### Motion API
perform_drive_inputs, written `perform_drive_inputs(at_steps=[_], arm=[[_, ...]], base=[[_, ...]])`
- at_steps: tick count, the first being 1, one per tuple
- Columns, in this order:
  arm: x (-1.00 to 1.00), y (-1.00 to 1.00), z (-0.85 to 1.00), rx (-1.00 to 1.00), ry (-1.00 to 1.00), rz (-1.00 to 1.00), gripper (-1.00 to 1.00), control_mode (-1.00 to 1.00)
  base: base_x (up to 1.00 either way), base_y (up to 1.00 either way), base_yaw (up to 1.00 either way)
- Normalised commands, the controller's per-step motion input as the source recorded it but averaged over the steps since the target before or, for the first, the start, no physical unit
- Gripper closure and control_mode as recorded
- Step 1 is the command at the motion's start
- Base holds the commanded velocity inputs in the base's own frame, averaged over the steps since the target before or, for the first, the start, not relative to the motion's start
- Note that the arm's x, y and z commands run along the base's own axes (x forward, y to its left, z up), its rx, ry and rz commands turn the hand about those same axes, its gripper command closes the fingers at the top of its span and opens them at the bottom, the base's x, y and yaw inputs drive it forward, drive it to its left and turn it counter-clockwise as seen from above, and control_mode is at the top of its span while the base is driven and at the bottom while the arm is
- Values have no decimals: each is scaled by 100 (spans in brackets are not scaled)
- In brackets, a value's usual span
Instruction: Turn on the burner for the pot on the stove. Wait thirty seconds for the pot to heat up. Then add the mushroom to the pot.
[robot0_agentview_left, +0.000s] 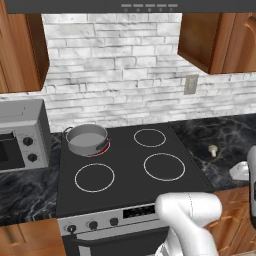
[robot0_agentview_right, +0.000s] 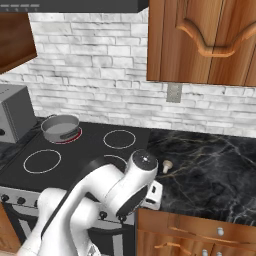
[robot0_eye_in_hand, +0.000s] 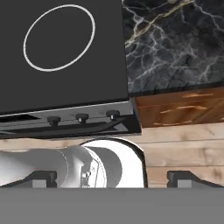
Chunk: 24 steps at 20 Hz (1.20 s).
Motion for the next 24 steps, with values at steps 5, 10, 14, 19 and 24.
perform_drive_inputs(at_steps=[5, 10, 14, 19, 24], arm=[[22, -53, 0, 15, -5, 0, -100, -100], [29, -24, 0, 9, -9, 1, -100, -100], [24, -8, -3, 4, -13, 3, -100, -100], [6, 0, -26, 0, -30, 2, -100, -100], [10, 0, -19, 0, -20, 0, -100, -100]], base=[[0, 0, 0], [0, 0, 0], [0, 0, 0], [0, 0, 0], [0, 0, 0]])
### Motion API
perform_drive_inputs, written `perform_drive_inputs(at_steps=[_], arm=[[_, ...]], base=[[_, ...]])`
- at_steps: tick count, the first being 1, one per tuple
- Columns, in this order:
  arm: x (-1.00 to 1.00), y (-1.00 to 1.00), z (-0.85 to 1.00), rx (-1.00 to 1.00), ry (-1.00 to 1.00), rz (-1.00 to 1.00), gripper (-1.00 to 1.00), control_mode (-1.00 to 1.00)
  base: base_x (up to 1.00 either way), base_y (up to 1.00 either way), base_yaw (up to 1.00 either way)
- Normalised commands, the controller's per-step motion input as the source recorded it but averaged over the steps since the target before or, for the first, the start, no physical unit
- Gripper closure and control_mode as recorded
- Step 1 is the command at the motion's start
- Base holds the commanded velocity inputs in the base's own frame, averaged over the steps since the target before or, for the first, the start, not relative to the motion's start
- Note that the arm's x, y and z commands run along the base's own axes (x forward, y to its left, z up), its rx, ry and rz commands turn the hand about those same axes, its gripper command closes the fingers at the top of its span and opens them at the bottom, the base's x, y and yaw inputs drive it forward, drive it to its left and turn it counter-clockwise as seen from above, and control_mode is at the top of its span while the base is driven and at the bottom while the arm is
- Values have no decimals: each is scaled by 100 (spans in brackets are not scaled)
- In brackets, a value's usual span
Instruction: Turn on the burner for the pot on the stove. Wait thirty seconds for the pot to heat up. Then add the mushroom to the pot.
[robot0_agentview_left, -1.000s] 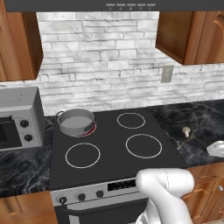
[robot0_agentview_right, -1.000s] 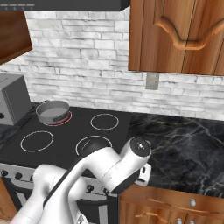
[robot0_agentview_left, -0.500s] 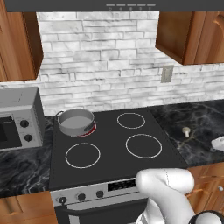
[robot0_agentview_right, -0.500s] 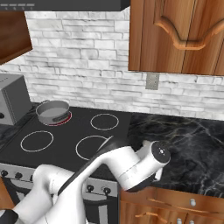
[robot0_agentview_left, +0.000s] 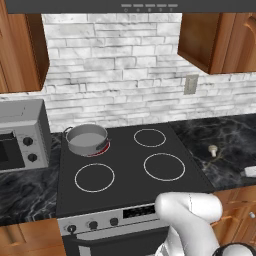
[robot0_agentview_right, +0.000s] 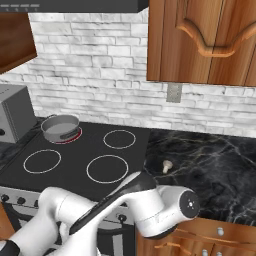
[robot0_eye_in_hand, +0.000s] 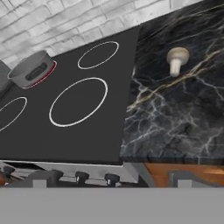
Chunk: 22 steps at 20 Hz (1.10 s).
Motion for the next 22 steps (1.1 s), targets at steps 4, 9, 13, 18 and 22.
perform_drive_inputs(at_steps=[4, 9, 13, 18, 22], arm=[[29, 0, 0, 0, 0, -1, -100, -100], [51, 0, 0, 0, 5, -8, -100, -100], [56, 0, -3, 0, 0, -5, -100, -100], [18, 1, -6, 0, -3, 0, -100, -100], [12, 0, -2, 0, 0, -2, -100, -100]], base=[[0, 0, 0], [0, 0, 0], [0, 0, 0], [0, 0, 0], [0, 0, 0]])
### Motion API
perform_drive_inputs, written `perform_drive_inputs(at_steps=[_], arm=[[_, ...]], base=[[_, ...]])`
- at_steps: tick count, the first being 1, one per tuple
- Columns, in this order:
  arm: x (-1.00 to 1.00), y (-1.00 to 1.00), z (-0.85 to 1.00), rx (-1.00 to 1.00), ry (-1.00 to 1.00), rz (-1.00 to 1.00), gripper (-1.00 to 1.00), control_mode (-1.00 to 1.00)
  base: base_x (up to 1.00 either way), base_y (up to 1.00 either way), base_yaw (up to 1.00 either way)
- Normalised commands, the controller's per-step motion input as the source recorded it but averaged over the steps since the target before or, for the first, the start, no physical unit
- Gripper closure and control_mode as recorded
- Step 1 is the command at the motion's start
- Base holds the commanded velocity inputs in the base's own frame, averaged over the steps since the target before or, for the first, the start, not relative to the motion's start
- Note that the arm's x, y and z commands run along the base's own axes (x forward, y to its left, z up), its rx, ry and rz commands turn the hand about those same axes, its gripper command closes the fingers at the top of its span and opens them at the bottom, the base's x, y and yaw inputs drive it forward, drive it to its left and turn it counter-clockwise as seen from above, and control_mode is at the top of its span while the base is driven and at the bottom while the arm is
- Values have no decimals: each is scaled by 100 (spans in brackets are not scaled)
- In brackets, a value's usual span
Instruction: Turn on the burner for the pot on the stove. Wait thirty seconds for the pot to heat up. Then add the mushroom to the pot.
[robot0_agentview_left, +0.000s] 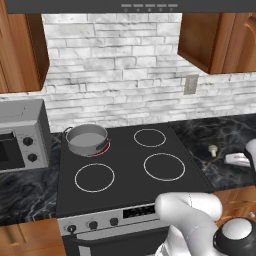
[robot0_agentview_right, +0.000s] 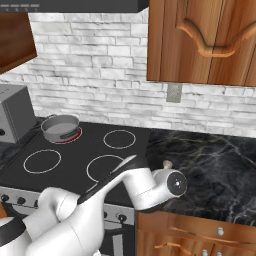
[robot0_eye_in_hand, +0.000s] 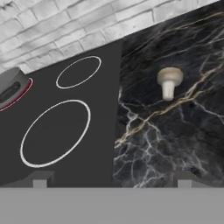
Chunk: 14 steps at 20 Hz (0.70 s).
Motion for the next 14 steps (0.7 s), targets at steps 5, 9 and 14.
perform_drive_inputs(at_steps=[5, 9, 14], arm=[[8, -1, 0, -1, 0, -6, -100, -100], [13, 0, -1, -7, 0, -9, -100, -100], [17, 2, -3, -6, 7, -7, -100, -100]], base=[[0, 0, 0], [0, 0, 0], [0, 0, 0]])
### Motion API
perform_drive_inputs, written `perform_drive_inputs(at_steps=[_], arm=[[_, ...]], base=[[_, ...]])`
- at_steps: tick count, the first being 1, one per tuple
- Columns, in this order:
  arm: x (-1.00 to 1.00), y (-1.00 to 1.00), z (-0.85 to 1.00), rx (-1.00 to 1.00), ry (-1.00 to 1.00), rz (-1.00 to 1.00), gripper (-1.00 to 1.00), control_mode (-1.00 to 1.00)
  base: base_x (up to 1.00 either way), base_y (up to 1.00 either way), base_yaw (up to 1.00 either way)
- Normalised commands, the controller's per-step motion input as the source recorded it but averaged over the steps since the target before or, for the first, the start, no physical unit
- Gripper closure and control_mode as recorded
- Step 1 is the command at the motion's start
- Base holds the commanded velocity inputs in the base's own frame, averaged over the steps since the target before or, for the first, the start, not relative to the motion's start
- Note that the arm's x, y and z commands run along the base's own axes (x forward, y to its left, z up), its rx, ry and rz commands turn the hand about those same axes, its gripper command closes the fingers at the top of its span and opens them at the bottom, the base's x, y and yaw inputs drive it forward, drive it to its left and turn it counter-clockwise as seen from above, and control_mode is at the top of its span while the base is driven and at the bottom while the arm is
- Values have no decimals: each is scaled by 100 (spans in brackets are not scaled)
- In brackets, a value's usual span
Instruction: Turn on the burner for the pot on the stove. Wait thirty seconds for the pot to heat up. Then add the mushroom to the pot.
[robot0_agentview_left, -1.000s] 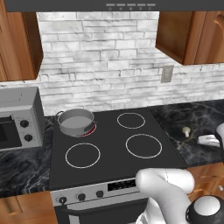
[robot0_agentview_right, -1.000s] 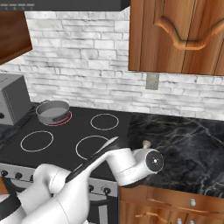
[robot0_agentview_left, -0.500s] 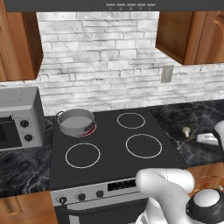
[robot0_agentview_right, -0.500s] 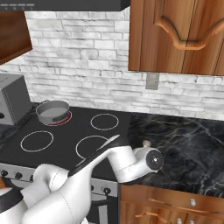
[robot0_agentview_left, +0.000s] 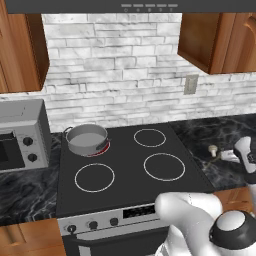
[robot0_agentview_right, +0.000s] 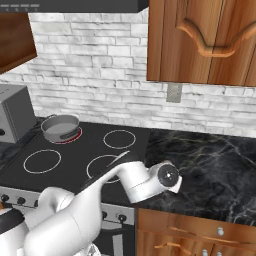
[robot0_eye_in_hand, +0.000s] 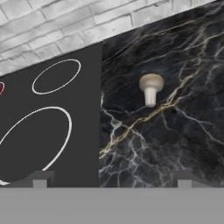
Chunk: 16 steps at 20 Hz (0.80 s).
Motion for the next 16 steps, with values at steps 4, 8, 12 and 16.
perform_drive_inputs(at_steps=[4, 8, 12, 16], arm=[[31, 1, -5, 0, 24, 0, -100, -100], [39, 0, -4, 0, 18, 0, -100, -100], [29, -6, -13, 0, 1, 0, -100, -100], [26, -8, -28, 0, 0, 0, -100, -100]], base=[[0, 0, 0], [0, 0, 0], [0, 0, 0], [0, 0, 0]])
